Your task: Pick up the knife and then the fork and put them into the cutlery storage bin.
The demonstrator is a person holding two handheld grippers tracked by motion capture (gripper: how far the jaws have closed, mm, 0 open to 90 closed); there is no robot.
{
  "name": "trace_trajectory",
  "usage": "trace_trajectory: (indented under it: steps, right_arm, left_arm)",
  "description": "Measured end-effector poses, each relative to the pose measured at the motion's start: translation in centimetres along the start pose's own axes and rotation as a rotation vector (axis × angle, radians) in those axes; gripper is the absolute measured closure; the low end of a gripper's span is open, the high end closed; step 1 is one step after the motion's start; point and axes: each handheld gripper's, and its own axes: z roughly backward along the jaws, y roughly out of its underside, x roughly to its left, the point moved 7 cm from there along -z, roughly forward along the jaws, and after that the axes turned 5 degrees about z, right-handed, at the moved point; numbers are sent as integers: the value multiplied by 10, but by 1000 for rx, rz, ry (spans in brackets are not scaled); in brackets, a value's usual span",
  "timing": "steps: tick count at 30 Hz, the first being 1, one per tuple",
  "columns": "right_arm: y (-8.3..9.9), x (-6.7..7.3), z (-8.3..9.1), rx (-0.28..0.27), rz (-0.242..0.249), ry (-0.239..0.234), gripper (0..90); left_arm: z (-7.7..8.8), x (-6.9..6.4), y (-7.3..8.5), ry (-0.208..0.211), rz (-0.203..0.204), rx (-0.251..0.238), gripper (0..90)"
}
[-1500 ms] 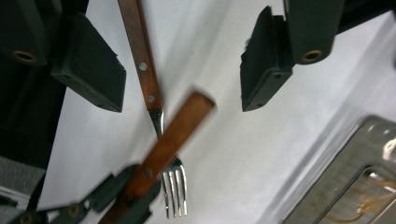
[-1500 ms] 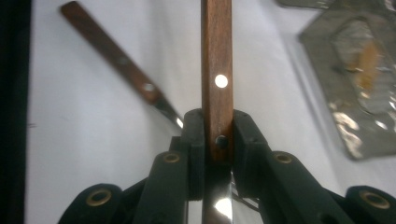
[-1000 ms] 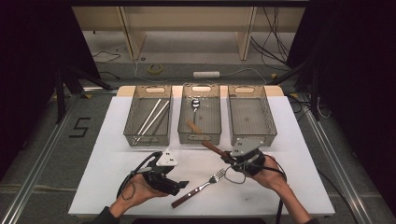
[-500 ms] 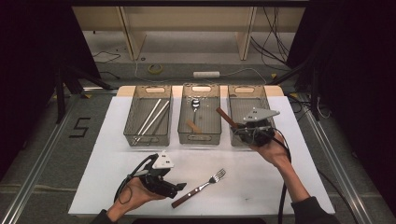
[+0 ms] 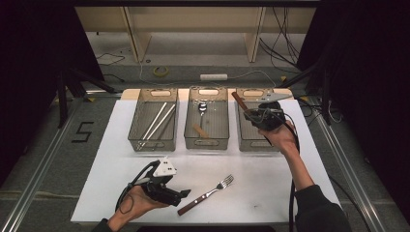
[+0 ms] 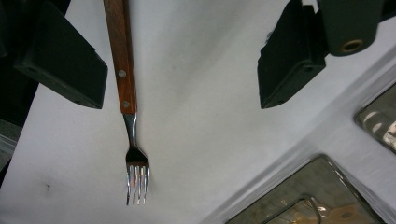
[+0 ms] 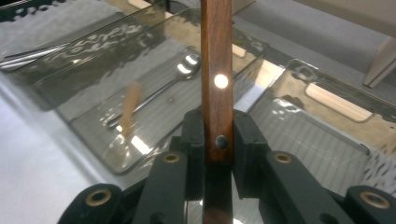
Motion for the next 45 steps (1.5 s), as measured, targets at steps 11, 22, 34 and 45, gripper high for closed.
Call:
trace_trajectory:
  steps: [11,22,34,45]
  right_arm:
    - [-5,-25,-20,19,-89,48,777]
    - [4,-41,-37,57,-156,104,776]
    - [14,-51,-50,89,-201,137,775]
    - [19,-54,-59,110,-233,154,775]
  left_arm:
    - [1,-2,1,-7,-1,-14,156]
    - [3,0,1,-12,1,-24,156]
    - [2,-1,2,-7,-3,-15,157]
    - [1,-1,2,-5,-5,-17,157]
